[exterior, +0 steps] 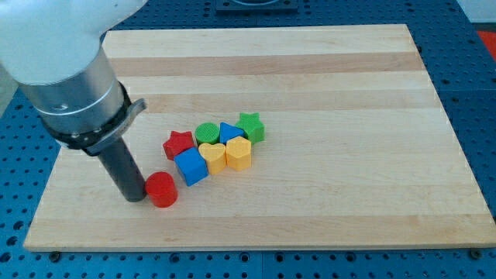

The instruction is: Slide the red circle towards the bottom center of the board

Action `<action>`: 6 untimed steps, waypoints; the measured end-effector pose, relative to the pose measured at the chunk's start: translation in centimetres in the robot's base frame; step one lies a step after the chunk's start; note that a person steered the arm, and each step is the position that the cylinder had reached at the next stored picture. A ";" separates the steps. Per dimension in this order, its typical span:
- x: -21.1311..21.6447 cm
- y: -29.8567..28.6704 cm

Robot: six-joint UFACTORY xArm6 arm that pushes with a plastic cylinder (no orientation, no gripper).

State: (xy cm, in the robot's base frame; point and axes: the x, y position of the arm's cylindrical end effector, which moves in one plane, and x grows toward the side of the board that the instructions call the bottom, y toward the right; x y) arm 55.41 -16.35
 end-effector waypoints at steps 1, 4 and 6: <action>0.0 0.6; 1.3 4.8; 3.3 6.9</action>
